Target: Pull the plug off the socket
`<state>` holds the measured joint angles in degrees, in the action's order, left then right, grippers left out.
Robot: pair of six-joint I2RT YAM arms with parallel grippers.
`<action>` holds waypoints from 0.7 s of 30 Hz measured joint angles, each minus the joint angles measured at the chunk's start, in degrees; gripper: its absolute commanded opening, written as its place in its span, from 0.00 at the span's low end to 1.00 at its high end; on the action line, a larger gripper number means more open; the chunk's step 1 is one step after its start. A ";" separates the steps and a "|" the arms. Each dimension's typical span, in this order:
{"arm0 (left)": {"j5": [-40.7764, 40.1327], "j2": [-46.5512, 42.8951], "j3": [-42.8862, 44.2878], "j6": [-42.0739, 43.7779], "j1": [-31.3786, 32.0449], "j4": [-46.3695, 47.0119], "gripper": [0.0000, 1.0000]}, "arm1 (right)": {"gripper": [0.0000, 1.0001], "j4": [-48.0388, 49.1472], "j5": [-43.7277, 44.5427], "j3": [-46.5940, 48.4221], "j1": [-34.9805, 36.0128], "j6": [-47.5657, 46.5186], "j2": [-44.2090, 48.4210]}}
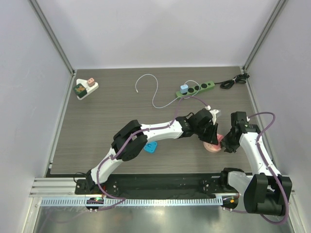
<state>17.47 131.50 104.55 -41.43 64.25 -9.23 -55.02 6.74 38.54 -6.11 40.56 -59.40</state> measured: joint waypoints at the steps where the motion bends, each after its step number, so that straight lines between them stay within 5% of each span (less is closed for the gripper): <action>1: 0.17 0.00 0.00 -0.04 -0.07 -0.02 0.00 | 0.28 0.42 0.02 -0.09 -0.09 0.22 0.07; 21: 2.89 0.02 0.00 -2.14 -1.29 -0.17 0.00 | 0.26 6.29 -0.13 -2.08 -1.25 1.88 2.51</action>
<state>20.36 131.52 104.55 -43.57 62.96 -9.41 -48.73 6.61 36.47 -7.35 42.44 -56.88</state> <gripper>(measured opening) 0.176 0.262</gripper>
